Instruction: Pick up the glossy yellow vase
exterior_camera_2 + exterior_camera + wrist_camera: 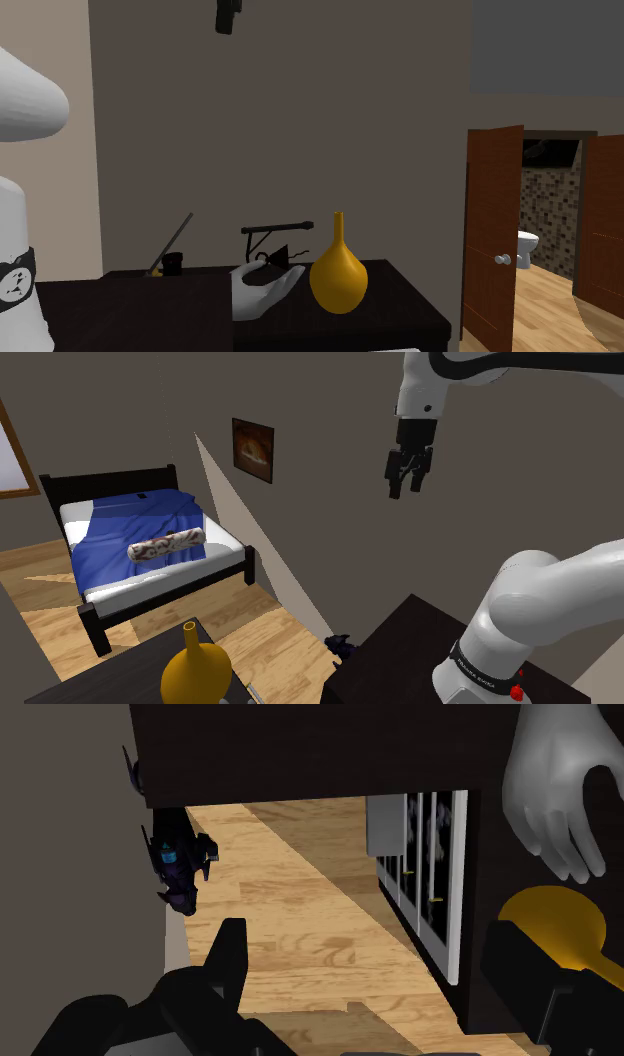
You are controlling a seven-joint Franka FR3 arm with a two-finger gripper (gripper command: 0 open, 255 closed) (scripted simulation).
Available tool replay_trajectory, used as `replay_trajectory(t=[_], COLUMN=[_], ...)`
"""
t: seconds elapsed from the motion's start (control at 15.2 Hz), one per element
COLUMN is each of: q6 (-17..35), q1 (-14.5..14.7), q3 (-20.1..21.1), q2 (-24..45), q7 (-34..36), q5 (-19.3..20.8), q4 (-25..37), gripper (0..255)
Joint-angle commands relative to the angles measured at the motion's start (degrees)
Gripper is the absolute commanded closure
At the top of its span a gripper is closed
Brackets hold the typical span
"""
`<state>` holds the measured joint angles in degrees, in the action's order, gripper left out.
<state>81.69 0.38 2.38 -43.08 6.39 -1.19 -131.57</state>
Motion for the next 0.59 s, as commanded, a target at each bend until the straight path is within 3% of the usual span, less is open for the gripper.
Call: replay_trajectory(t=[0.0,0.53], q6=[0.0,12.7], q1=[0.0,2.5], q3=[0.0,7.2], q2=[0.0,7.1], q7=[0.0,6.8], q5=[0.0,-4.8], q4=[0.0,-4.2], gripper=[0,0])
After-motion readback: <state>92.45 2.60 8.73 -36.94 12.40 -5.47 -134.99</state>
